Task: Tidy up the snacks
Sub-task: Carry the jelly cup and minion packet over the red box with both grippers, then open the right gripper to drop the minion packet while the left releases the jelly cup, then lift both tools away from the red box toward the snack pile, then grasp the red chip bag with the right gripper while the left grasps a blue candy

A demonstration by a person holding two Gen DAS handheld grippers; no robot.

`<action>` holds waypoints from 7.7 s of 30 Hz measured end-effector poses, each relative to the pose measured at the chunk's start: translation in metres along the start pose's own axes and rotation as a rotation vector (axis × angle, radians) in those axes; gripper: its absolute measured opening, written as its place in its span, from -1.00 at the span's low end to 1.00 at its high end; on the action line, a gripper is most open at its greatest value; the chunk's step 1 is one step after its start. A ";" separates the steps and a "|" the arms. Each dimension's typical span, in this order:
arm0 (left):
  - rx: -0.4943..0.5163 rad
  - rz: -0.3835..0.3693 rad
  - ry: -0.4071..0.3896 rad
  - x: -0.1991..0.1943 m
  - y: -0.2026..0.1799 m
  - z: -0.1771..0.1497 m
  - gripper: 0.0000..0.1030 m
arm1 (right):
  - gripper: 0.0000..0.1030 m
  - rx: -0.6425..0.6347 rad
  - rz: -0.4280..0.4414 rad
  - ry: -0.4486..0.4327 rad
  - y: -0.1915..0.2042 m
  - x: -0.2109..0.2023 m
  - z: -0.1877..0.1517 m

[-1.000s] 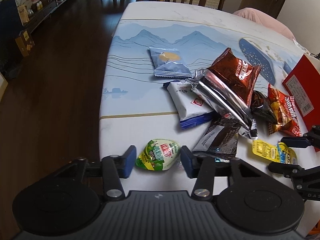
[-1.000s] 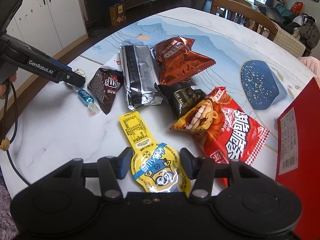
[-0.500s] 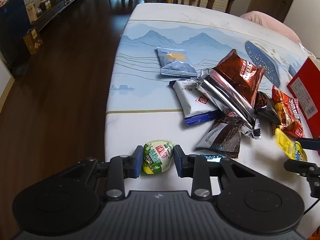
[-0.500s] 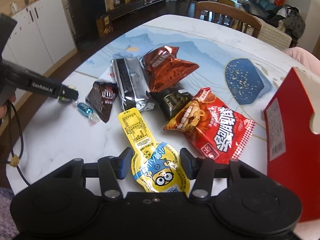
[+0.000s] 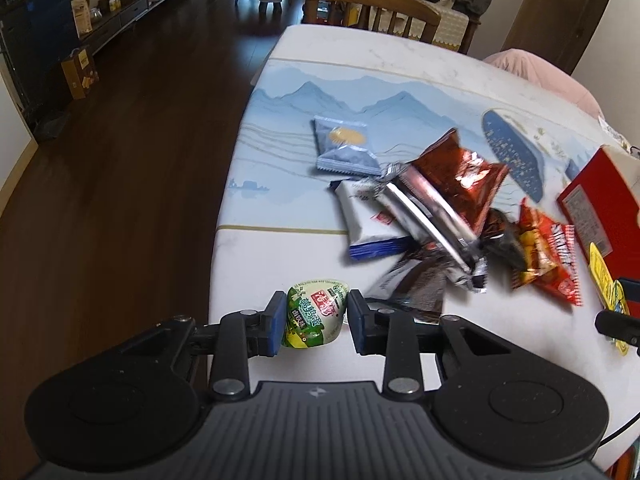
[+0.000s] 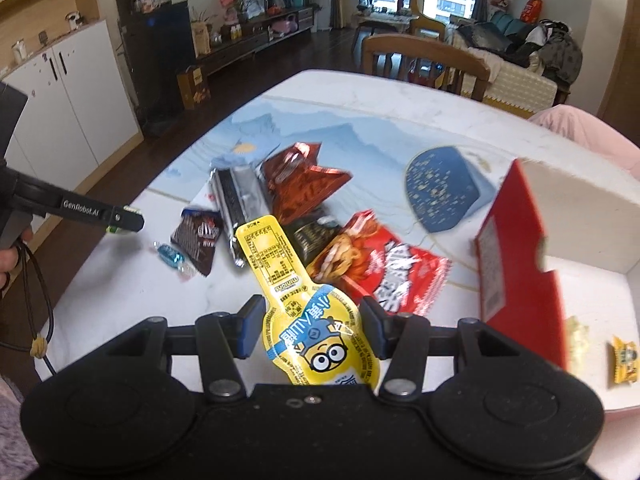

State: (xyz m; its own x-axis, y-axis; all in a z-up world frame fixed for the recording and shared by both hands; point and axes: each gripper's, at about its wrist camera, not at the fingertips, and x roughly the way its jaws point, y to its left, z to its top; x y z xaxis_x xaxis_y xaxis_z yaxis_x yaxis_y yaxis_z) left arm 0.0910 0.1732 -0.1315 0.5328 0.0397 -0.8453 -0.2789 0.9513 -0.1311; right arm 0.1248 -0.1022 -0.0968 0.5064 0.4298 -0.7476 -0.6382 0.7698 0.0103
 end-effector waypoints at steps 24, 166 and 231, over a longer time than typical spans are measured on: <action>0.144 -0.153 -0.126 -0.066 -0.170 0.048 -0.39 | -0.01 0.077 -0.113 -0.176 -0.113 -0.092 0.015; 0.269 -0.280 -0.231 -0.095 -0.209 0.042 0.53 | 0.99 0.183 0.027 -0.247 -0.104 -0.098 0.028; 0.398 -0.097 -0.016 0.029 -0.047 -0.011 0.51 | 0.81 -0.620 0.148 0.362 -0.007 0.142 0.056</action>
State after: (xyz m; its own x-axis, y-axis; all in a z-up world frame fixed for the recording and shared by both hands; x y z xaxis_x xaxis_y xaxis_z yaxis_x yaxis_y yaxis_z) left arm 0.1110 0.1264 -0.1553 0.5548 -0.0542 -0.8302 0.1022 0.9948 0.0034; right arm 0.2334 -0.0201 -0.1663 0.2340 0.2431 -0.9413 -0.9504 0.2613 -0.1688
